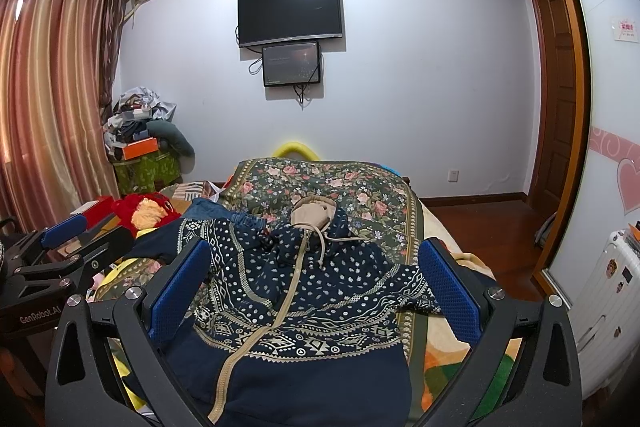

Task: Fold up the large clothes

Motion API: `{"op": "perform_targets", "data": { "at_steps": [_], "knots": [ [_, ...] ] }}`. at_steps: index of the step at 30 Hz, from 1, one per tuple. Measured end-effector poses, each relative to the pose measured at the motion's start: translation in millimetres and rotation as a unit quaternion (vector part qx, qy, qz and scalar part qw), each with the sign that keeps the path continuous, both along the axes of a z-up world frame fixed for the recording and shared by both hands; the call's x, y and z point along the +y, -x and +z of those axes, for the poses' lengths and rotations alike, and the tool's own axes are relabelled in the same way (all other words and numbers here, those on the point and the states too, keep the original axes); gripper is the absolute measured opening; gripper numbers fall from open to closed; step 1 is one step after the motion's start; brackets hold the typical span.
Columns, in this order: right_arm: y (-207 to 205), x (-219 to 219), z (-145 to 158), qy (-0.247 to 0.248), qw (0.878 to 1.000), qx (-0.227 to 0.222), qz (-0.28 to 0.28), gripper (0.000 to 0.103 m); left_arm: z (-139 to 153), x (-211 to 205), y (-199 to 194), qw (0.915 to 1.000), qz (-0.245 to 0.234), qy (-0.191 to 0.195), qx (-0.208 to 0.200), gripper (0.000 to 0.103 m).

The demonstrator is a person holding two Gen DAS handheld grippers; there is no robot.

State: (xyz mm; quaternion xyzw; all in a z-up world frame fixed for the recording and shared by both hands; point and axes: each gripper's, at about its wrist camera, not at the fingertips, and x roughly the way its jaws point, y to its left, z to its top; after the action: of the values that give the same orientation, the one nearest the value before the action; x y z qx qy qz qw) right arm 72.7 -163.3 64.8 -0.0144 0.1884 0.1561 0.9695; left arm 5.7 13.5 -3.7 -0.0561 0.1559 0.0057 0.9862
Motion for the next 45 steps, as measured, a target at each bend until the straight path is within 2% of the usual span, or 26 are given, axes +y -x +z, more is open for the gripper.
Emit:
{"op": "perform_targets", "data": {
  "at_steps": [12,21,25,28,33,37,39,42,45],
  "knots": [
    [-10.6,-1.9,-1.7,0.001,1.000,0.014,-0.004,0.103,-4.0,7.0,-10.1,0.9999,0.008,-0.002,0.008,0.103],
    [-45.2,4.6,-15.3,0.008,0.999,0.047,-0.006,0.103,-13.9,41.2,-40.9,0.9987,0.044,0.005,0.024,0.103],
    [-64.0,8.6,-24.0,0.013,0.998,0.061,-0.007,0.103,-20.5,67.7,-61.9,0.9962,0.079,0.007,0.034,0.103],
    [-82.0,12.9,-31.7,0.018,0.997,0.075,-0.009,0.103,-28.4,96.0,-80.2,0.9916,0.122,0.014,0.042,0.103],
    [-116.3,19.6,-49.6,0.040,0.994,0.095,-0.031,0.103,-48.9,145.2,-107.6,0.9847,0.160,0.030,0.061,0.103],
    [-142.6,22.1,-64.3,0.049,0.991,0.115,-0.042,0.103,-66.7,181.4,-126.9,0.9780,0.194,-0.011,0.077,0.103],
    [-155.5,23.9,-72.2,0.052,0.989,0.128,-0.046,0.103,-78.5,202.7,-136.2,0.9754,0.201,-0.013,0.089,0.103],
    [-176.9,28.5,-87.3,0.064,0.985,0.155,-0.043,0.103,-100.0,235.3,-149.7,0.9749,0.190,0.012,0.116,0.103],
    [-190.6,31.3,-100.2,0.069,0.981,0.173,-0.046,0.103,-125.3,266.6,-162.2,0.9718,0.179,0.056,0.143,0.103]
  ]
}}
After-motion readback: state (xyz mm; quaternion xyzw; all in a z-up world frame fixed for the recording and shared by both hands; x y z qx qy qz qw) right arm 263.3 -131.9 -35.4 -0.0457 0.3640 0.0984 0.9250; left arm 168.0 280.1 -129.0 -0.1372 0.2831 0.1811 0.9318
